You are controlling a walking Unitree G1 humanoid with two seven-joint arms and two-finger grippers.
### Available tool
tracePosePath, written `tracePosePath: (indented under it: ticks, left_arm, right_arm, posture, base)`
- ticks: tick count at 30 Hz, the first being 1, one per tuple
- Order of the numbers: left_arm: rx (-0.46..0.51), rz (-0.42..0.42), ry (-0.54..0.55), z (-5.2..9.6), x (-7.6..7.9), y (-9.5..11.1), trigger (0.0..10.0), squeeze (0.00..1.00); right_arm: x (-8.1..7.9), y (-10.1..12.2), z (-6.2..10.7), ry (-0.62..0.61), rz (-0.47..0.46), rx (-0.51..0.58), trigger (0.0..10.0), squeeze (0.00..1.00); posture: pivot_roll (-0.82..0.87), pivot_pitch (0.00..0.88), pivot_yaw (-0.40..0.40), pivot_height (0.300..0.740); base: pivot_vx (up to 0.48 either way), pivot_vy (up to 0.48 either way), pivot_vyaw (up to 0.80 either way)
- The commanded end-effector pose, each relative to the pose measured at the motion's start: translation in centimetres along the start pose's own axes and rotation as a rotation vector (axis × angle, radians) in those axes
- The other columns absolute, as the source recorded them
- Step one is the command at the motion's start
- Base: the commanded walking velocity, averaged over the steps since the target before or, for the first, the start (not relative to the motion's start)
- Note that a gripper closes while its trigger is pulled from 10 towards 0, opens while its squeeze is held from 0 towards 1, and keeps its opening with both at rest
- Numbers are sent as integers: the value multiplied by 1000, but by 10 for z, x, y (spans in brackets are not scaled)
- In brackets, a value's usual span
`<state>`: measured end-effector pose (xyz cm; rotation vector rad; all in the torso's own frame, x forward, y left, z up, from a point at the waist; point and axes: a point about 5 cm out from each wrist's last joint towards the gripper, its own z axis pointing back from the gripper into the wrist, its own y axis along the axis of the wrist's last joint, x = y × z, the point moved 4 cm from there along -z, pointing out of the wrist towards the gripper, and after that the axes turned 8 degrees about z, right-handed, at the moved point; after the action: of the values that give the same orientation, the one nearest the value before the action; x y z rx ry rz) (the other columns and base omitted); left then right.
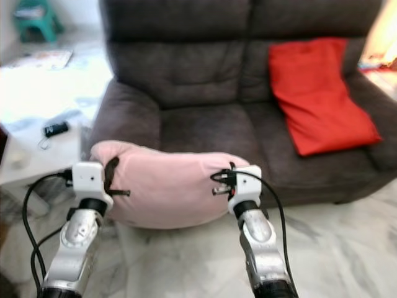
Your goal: Move the pillow to the sofa from floor
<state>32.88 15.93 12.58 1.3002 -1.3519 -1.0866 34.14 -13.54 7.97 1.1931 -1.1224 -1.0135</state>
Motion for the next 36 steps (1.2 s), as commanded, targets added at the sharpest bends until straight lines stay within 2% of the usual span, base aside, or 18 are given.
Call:
tracePosePath:
  ticks: [1, 8, 18, 30, 36]
  left_arm:
    - [49, 8, 27, -2, -7, 10, 10000, 0]
    - [58, 15, 37, -3, -10, 13, 10000, 0]
    - [85, 29, 47, -1, -14, 23, 10000, 0]
    - [85, 40, 43, -1, -13, 25, 10000, 0]
    - [78, 44, 35, -1, -12, 24, 10000, 0]
  right_arm:
    - [9, 17, -4, -38, 1, 68, 10000, 0]
    - [7, 20, -5, -18, 25, 73, 10000, 0]
    - [10, 37, -11, 3, 65, 130, 10000, 0]
    - [8, 37, -12, 15, 70, 133, 10000, 0]
    - [9, 39, -13, 4, 48, 138, 10000, 0]
  posture:
    - [96, 0, -23, 734]
    - [96, 0, -26, 734]
    - [99, 1, -30, 734]
    - [96, 3, -27, 734]
    - [98, 4, -27, 734]
  base:
    - [0, 0, 0]
    - [0, 0, 0]
    - [0, 0, 0]
    - [0, 0, 800]
    - [0, 0, 0]
